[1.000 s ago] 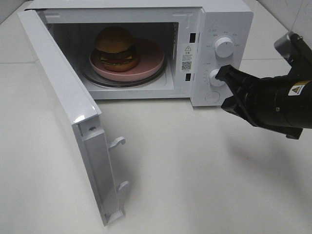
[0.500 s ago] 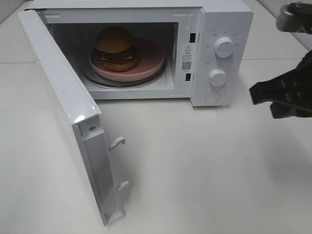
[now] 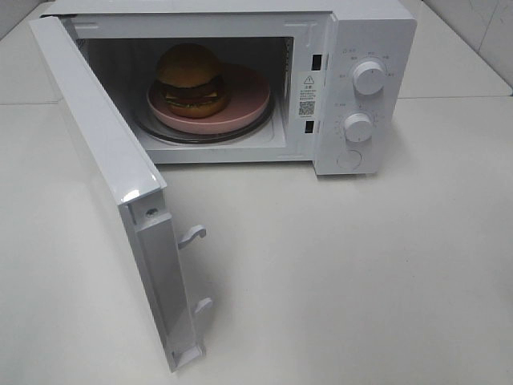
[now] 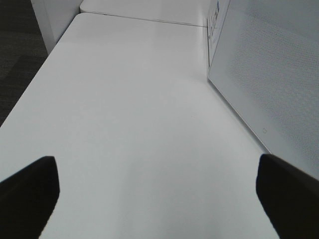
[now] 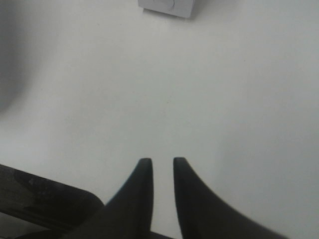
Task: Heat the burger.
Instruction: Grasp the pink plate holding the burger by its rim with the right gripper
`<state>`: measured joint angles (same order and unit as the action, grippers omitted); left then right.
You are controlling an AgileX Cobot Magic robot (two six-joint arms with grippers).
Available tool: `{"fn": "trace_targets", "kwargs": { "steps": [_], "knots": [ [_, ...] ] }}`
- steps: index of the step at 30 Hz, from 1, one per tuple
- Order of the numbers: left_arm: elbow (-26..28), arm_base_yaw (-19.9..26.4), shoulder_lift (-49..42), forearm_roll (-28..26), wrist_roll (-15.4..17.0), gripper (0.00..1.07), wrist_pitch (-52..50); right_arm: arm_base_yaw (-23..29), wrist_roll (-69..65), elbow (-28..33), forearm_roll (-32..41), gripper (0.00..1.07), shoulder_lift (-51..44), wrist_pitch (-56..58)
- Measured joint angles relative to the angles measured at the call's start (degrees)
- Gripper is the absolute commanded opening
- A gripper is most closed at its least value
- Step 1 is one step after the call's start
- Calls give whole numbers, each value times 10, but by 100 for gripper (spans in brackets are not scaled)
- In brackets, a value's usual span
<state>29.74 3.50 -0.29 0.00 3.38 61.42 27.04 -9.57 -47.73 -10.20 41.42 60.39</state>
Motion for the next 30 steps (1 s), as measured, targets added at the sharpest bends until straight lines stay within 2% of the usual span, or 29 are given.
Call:
{"fn": "trace_targets", "kwargs": {
  "steps": [1, 2, 3, 4, 5, 6, 8, 15, 17, 20, 22, 26, 28, 30],
  "knots": [
    [0, 0, 0, 0, 0, 100, 0, 0, 0, 0, 0, 37, 0, 0],
    [0, 0, 0, 0, 0, 100, 0, 0, 11, -1, 2, 56, -30, 9],
    [0, 0, 0, 0, 0, 100, 0, 0, 11, -1, 2, 56, -30, 9],
    [0, 0, 0, 0, 0, 100, 0, 0, 15, -1, 2, 66, -42, 18],
    [0, 0, 0, 0, 0, 100, 0, 0, 23, -1, 3, 83, -68, 36],
    [0, 0, 0, 0, 0, 100, 0, 0, 23, -1, 3, 83, -68, 36],
    [0, 0, 0, 0, 0, 100, 0, 0, 38, 3, 3, 99, -100, 58],
    [0, 0, 0, 0, 0, 100, 0, -11, 49, 61, 5, 96, -201, 79],
    [0, 0, 0, 0, 0, 100, 0, -46, 51, 85, 6, 94, -249, 78],
    [0, 0, 0, 0, 0, 100, 0, -57, 52, 92, 6, 92, -261, 78],
    [0, 0, 0, 0, 0, 100, 0, -91, 53, 111, 6, 89, -300, 75],
    [0, 0, 0, 0, 0, 100, 0, -113, 56, 129, 6, 85, -333, 74],
    [0, 0, 0, 0, 0, 100, 0, -133, 57, 159, 11, 77, -366, 73],
    [0, 0, 0, 0, 0, 100, 0, -138, 57, 163, 15, 75, -373, 72]
  ]
}}
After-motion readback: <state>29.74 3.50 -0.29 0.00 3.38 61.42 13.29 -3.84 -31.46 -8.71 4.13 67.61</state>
